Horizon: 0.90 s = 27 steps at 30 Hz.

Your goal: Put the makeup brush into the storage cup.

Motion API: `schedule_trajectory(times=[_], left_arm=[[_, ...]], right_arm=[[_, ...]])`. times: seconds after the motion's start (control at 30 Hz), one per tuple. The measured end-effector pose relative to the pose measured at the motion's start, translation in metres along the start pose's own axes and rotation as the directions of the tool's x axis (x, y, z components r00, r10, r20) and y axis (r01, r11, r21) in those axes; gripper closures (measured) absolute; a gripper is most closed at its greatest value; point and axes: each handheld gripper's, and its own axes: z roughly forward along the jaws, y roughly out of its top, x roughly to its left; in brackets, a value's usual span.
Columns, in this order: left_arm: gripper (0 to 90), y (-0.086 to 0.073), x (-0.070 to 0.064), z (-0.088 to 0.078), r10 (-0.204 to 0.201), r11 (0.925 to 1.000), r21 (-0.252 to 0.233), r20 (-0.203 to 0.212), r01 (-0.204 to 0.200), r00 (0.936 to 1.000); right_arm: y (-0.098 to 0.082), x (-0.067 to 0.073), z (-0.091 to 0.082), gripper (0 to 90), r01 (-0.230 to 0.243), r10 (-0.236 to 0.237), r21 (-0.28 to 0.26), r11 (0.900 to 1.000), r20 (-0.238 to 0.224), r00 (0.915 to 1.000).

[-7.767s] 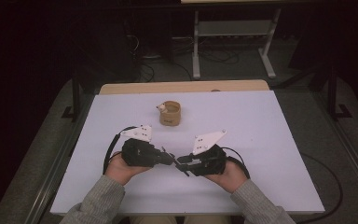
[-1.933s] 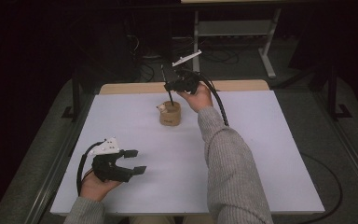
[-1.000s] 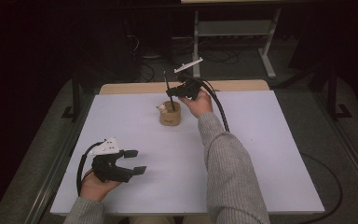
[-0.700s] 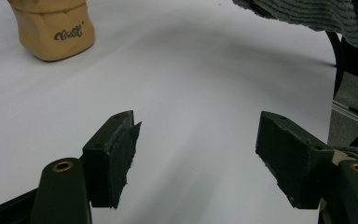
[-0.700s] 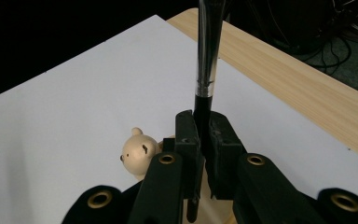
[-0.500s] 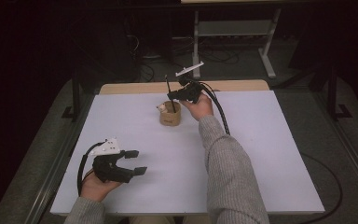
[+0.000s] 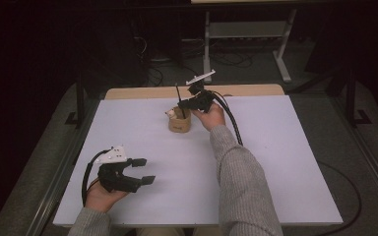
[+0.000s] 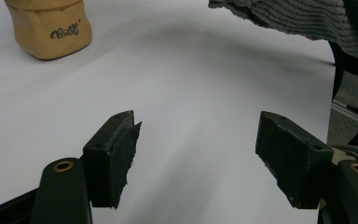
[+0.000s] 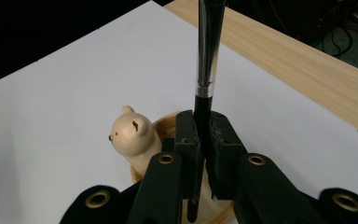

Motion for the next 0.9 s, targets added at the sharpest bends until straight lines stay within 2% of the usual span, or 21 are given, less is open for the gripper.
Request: schedule_trajectory(times=[0.17,0.4,0.9], left_arm=[[28.4,0.000,0.000,0.000,-0.001,1.0000,0.000,0.000,0.001,1.0000],[28.4,0.000,0.000,0.000,0.000,1.0000,0.003,0.002,0.000,1.0000],[28.1,-0.001,0.001,0.004,0.000,0.9998,0.018,0.002,0.000,1.0000]], right_arm=[[-0.004,0.000,0.003,82.2,0.004,-0.004,0.012,1.000,0.003,1.0000],[-0.007,-0.001,0.001,77.7,-0.005,0.004,0.019,1.000,0.033,0.9994],[-0.020,-0.004,-0.028,67.5,-0.012,0.013,-0.009,1.000,0.037,0.9992]])
